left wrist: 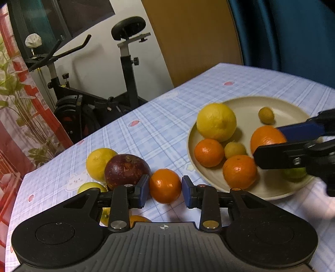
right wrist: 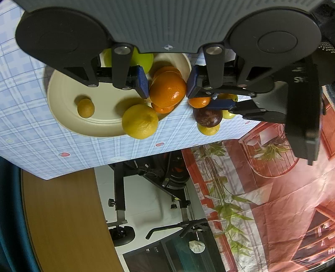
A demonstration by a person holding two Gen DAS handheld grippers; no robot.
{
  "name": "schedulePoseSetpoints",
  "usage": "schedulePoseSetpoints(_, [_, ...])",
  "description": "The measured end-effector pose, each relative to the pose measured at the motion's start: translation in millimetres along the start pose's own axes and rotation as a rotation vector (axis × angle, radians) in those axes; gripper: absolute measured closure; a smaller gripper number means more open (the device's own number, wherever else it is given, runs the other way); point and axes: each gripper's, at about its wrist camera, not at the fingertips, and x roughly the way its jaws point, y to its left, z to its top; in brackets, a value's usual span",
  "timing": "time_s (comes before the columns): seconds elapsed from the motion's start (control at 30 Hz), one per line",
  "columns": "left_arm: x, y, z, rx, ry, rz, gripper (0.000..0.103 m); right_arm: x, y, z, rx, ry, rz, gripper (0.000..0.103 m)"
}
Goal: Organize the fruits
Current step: 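Carry the orange toward the plate with the right gripper while the left gripper grasps another orange, then lower both oranges onto the plate and open both grippers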
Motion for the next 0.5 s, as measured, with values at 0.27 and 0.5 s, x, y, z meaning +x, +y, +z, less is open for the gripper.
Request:
schedulePoseSetpoints(0.27, [-17,4,8,-0.072,-0.04,-0.035,0.067,-2,0,1,-0.003,-0.011,-0.006,0.061])
schedulePoseSetpoints(0.5, [-21,-4,34,-0.108,-0.11,-0.128,0.067,-8,-14,10,0.023,-0.047,-0.057,0.061])
